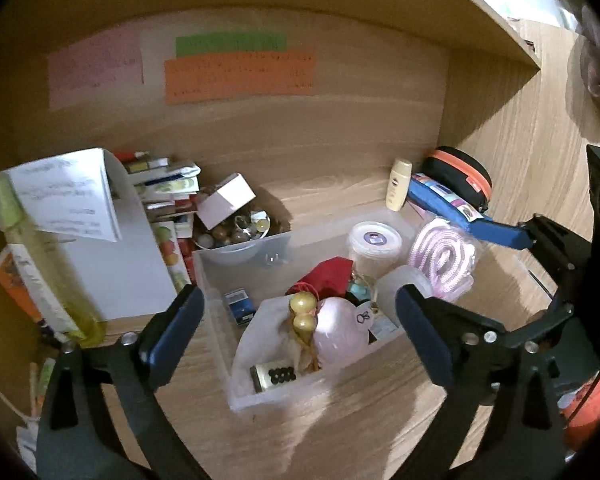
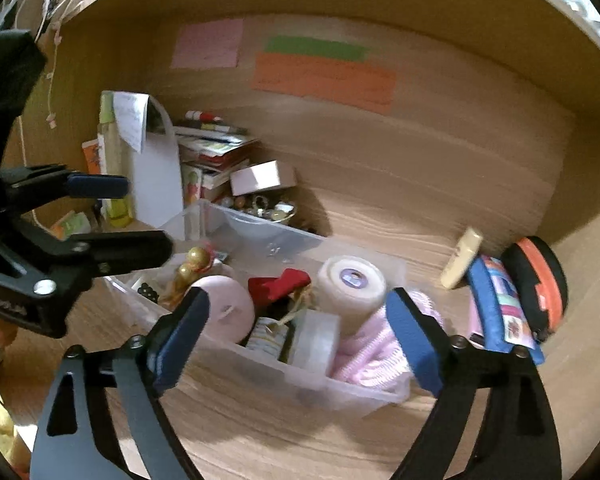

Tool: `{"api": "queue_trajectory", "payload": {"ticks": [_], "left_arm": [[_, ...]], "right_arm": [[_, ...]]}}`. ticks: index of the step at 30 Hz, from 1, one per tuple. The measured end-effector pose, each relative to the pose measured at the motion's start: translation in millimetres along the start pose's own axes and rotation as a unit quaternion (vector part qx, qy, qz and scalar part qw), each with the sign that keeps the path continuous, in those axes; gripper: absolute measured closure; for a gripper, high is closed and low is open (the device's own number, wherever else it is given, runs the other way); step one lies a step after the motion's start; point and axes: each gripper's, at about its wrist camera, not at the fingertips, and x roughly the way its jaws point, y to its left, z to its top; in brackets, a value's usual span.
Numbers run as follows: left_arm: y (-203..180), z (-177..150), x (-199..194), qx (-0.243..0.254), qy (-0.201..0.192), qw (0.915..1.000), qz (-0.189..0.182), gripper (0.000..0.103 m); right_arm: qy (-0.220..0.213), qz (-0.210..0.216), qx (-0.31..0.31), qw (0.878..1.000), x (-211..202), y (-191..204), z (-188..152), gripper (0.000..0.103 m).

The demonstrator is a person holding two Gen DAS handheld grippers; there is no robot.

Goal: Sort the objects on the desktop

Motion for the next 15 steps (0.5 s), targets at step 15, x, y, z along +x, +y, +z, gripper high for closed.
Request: {"api": "queue_trajectory", "payload": {"ticks": [15], "left_arm": [[-20,-32,-35,-0.047,-0.046,0.9950,0.075,0.001]], "right_arm": [[-0.025,-0.033,0.043,0.998,-45,-22,-25,0.000]]}}
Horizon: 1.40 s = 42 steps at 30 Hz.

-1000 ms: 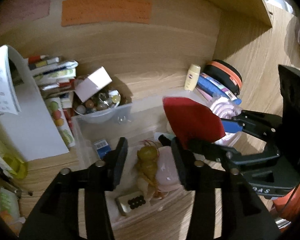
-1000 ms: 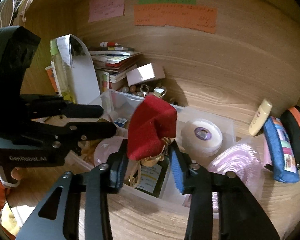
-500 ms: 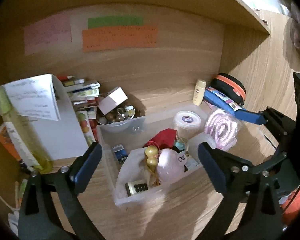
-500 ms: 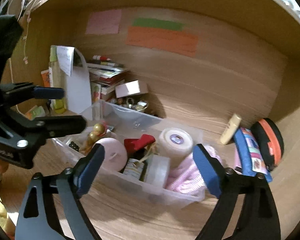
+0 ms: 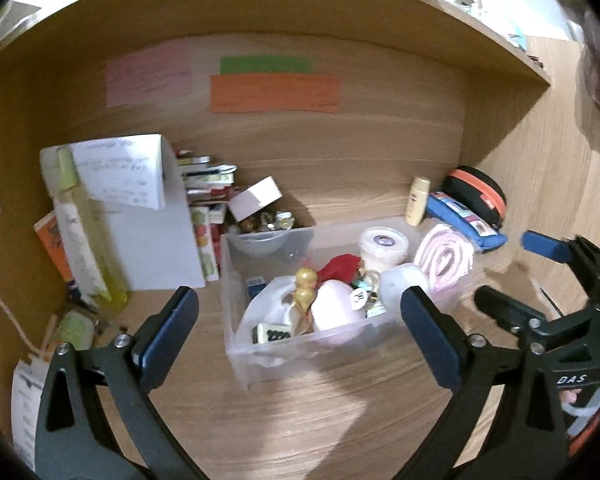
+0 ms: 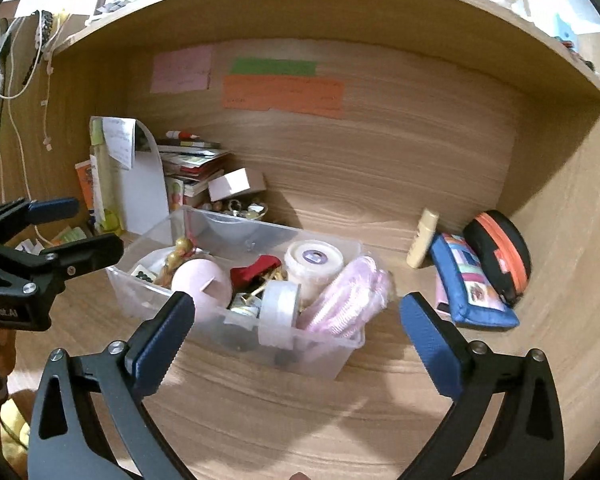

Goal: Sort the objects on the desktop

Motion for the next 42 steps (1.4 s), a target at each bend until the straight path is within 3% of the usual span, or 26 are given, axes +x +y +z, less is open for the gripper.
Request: {"api": "queue_trajectory", "payload": {"ticks": [6,17,42], "left_arm": [[4,-11,-3,-0.023,-0.007,0.9991,0.035,0.001],[4,-27,7,-0.034,0.009,0.9984,0.043,0.001],[-10,-38,11,-0.017,0.013,0.9989,0.041,0.001]], "right_arm": [[-0.010,0.010,0.035,0.999,-8,-5,-12,0.000],[0.007,0.028,0.057,0.998,-5,2,-30,0.000],[0.008,0.012,0.046,0.999,-12,12,-37,0.000]]}}
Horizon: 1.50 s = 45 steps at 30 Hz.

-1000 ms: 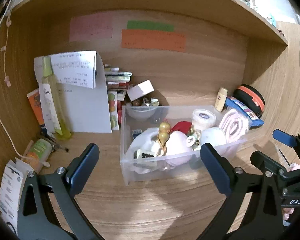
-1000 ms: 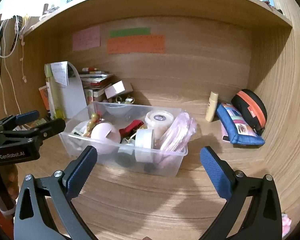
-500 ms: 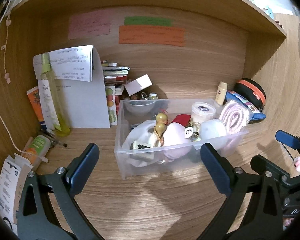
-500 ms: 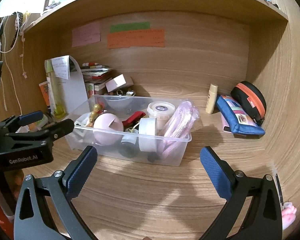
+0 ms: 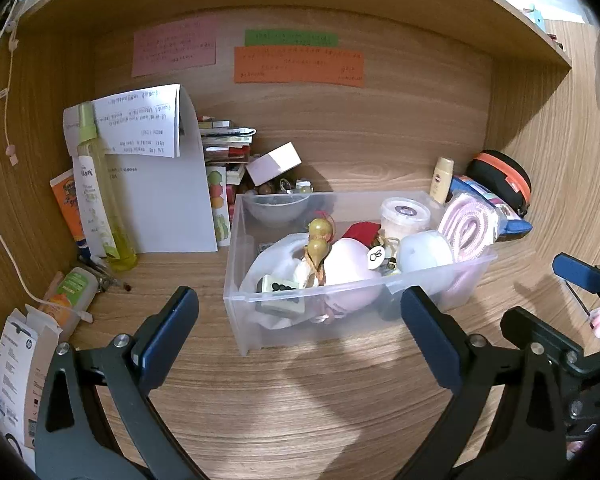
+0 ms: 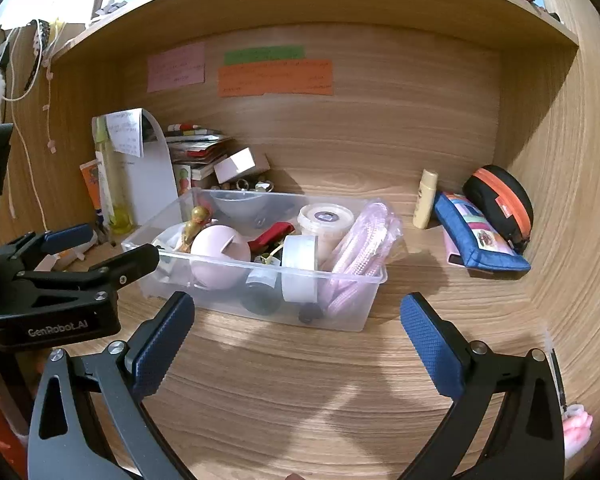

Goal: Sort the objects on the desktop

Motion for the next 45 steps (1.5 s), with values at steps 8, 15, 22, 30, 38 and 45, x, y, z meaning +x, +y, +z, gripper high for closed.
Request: {"api": "queue_trajectory", "payload": {"ticks": [8,15,22,30,38,45], "left_arm": [[-1.3,-1.2,-0.3,0.003,0.000,1.0000,0.001,0.001],[-1.7,-1.3,-0.8,0.002,-0.001,1.0000,0.004,0.001],[-1.6,-1.2,-2.5,0.004,-0.003,1.0000,0.003,0.001],[-0.6,-0.1,-4.3,0.002,-0.005,1.0000,-0.005,0.001],[-2.2,0.9,-6.5,0.005,-0.007,0.9999,-0.010,0.001],[-2.7,1.4,-9.0,0.007,-0.011,0.9998,-0.014,0.001]], "right_arm": [[-0.002,0.001,-0.006,1.000,-0.9,2.9,0.2,0.000],[-0.003,0.004,-0.009,1.000,-1.7,5.0,0.3,0.000],[-0.003,0.005,-0.011,1.000,-1.4,6.2,0.8,0.000],[-0.003,0.003,-0.012,1.000,-1.0,6.4,1.5,0.000],[-0.008,0.004,-0.016,1.000,-2.3,8.5,2.5,0.000],[-0.010,0.005,-0.017,1.000,-2.9,8.1,3.9,0.000]]}}
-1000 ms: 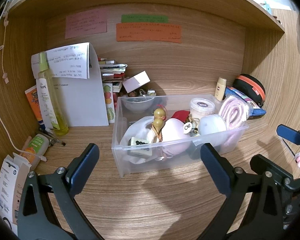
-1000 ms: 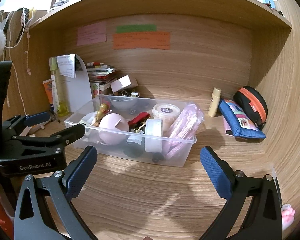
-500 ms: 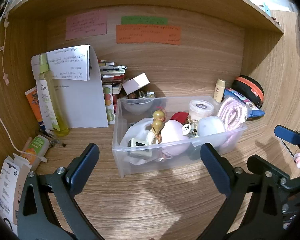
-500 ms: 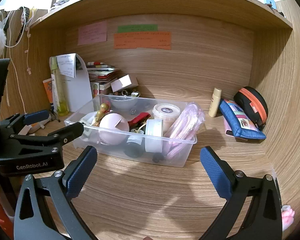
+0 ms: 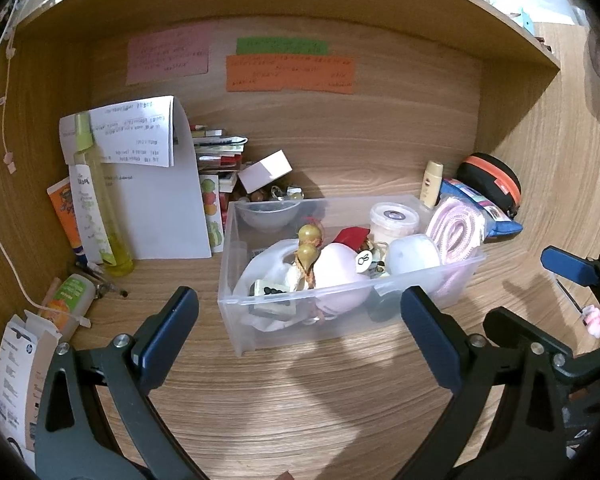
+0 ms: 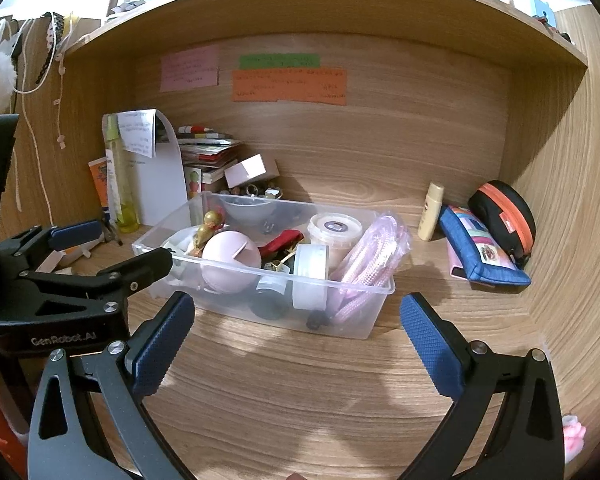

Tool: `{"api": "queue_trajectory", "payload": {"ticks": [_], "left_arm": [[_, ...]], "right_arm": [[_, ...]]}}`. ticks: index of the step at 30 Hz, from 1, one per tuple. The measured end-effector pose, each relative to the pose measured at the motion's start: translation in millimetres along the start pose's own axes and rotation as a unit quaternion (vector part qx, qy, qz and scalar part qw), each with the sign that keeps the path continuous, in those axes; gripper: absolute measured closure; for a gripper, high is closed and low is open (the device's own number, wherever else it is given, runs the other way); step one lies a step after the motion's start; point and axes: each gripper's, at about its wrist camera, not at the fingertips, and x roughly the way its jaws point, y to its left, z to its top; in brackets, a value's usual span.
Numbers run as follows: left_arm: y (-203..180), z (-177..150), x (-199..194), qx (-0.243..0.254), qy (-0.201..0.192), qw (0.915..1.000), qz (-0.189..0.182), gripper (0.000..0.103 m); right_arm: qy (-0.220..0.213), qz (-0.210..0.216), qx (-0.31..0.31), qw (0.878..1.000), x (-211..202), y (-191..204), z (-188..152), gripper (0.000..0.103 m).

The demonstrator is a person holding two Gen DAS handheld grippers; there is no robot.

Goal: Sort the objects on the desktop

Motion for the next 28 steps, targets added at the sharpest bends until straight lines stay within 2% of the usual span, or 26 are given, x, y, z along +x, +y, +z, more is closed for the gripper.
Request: {"api": "queue_trajectory", "payload": {"ticks": [28], "left_arm": [[5.1,-2.2,-0.1,-0.009,-0.006,0.9999,-0.012,0.001]], "right_arm": [[0.004,0.003,0.006,1.000,1.3,-3.0,1.6,0.000]]}}
